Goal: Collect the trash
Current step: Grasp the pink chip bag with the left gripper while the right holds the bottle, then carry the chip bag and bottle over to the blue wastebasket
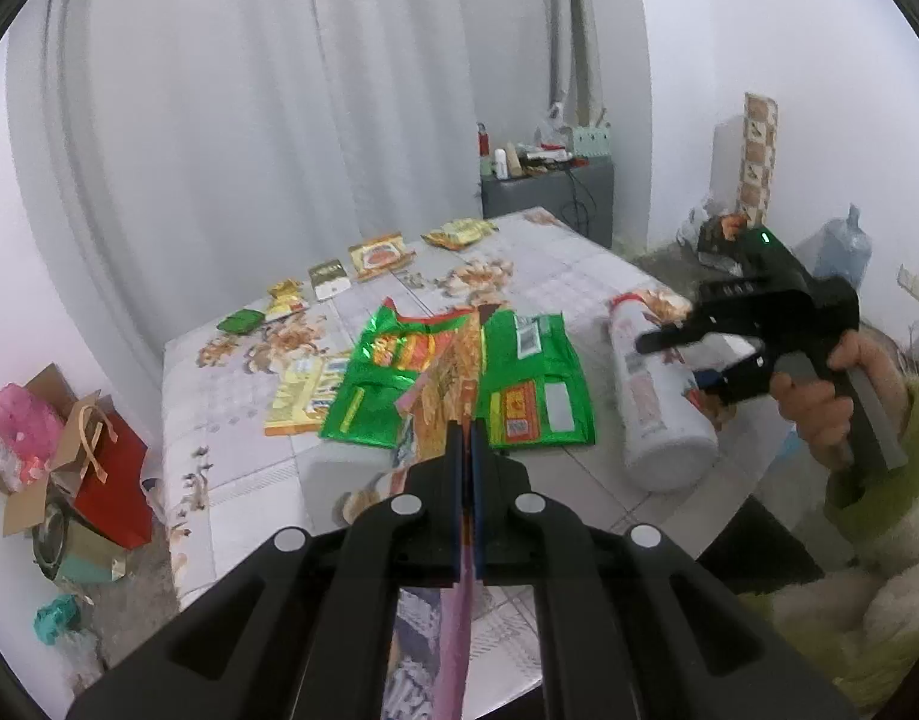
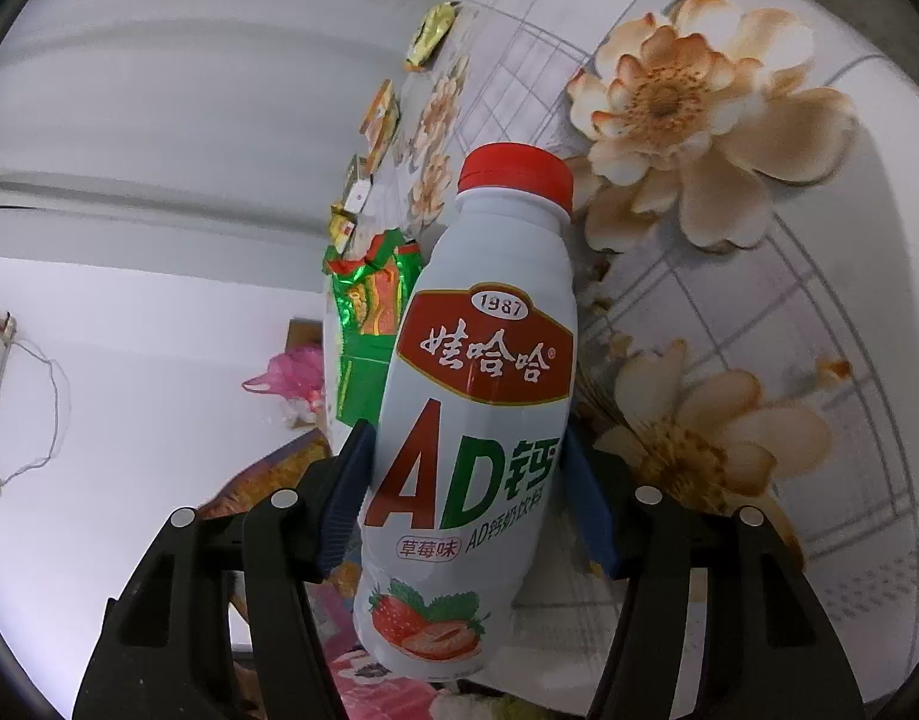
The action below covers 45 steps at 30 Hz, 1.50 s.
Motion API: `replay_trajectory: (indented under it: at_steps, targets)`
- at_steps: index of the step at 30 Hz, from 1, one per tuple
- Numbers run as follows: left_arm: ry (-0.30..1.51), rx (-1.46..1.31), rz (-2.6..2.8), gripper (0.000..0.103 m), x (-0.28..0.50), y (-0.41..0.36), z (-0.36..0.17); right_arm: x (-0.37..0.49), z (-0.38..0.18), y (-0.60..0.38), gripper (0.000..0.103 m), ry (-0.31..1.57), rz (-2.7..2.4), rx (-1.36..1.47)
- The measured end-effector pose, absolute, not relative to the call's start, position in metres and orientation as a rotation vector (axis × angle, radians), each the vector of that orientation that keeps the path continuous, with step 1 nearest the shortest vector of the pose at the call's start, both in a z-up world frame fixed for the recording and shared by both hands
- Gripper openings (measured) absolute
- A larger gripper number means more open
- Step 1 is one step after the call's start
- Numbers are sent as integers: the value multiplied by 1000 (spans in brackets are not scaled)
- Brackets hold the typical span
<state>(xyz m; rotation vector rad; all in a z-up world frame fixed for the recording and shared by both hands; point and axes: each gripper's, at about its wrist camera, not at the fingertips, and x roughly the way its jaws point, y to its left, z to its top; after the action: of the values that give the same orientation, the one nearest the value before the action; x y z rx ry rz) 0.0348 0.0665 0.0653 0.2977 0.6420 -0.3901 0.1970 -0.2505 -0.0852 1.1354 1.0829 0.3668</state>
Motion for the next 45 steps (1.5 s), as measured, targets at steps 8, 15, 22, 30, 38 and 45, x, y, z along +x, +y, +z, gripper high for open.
replay_trajectory:
  at_steps: [8, 15, 22, 30, 38, 45]
  targets:
    - [570, 268, -350, 2, 33, 82, 96, 181, -65, -262, 57, 1007, 377, 1129]
    - [515, 236, -337, 2, 33, 88, 118, 172, -44, -272, 57, 944, 415, 1125]
    - [468, 202, -341, 2, 39, 82, 133, 163, -25, -275, 57, 882, 464, 1110]
    - [416, 219, -402, 2, 46, 51, 140, 150, -12, -281, 57, 829, 480, 1115]
    - [381, 236, -496, 2, 60, 8, 144, 132, -7, -304, 57, 778, 464, 1142]
    - [382, 245, -575, 2, 74, -35, 142, 99, -3, -332, 57, 739, 435, 1186]
